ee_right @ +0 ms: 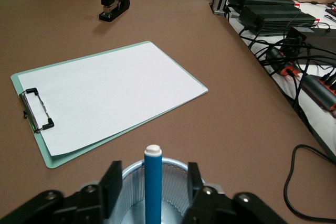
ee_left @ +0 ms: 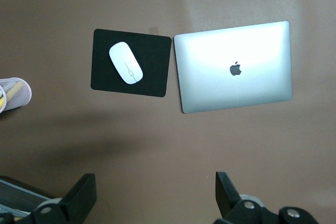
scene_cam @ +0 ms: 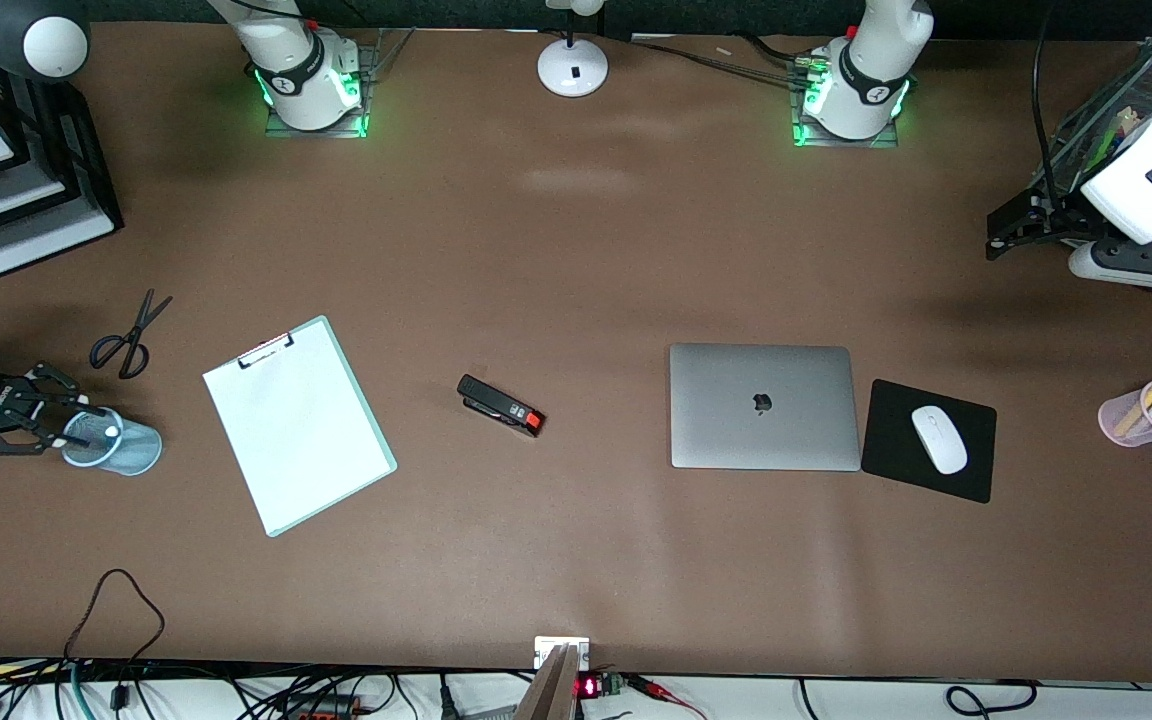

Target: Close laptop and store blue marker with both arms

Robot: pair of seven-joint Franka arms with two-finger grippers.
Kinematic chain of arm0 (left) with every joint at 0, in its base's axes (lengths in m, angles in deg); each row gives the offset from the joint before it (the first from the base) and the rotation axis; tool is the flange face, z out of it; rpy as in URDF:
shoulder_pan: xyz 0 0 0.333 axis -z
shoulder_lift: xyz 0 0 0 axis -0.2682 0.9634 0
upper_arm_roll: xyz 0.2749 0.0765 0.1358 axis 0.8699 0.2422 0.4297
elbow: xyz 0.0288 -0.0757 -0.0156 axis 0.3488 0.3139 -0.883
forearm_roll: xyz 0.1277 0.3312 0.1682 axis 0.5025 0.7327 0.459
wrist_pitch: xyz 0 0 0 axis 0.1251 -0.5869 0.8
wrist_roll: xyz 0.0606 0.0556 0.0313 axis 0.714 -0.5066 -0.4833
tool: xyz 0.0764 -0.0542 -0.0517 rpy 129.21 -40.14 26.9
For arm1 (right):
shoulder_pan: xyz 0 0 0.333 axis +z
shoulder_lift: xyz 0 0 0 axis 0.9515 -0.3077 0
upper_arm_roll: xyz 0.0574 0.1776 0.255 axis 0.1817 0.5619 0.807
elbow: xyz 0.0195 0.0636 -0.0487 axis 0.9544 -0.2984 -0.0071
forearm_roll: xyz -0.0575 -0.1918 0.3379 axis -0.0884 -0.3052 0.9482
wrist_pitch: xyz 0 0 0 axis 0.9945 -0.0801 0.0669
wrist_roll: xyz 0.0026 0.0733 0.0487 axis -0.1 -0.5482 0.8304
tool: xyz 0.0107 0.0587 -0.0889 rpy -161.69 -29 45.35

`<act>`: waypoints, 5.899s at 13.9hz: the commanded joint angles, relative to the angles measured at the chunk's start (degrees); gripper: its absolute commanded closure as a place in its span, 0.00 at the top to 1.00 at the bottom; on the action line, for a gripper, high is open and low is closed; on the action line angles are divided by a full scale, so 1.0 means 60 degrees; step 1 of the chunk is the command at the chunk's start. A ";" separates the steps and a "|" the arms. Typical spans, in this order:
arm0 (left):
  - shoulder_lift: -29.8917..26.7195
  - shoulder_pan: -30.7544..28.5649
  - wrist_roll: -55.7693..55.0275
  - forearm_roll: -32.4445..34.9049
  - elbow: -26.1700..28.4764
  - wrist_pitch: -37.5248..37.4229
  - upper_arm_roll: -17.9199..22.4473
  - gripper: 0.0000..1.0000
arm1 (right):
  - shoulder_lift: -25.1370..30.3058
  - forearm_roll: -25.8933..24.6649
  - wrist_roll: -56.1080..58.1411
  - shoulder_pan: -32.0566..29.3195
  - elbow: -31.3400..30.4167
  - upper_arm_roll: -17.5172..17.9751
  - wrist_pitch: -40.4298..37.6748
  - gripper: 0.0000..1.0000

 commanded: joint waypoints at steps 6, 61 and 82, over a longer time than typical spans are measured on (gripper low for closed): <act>-0.0043 -0.0019 0.0019 0.0097 -0.0018 -0.0106 0.0013 1.00 | 0.1038 -0.0783 -0.2400 0.0063 0.0425 0.0093 -0.1029 1.00; -0.0029 -0.0195 0.0063 0.0097 -0.0003 -0.0223 0.0027 1.00 | 0.8539 -0.9531 -2.2839 0.3915 -0.4142 0.1002 -0.0254 1.00; -0.0014 -0.0195 0.0063 0.0097 -0.0003 -0.0237 0.0027 1.00 | 0.8716 -0.9575 -2.3030 0.4106 -0.4070 0.1060 -0.0517 1.00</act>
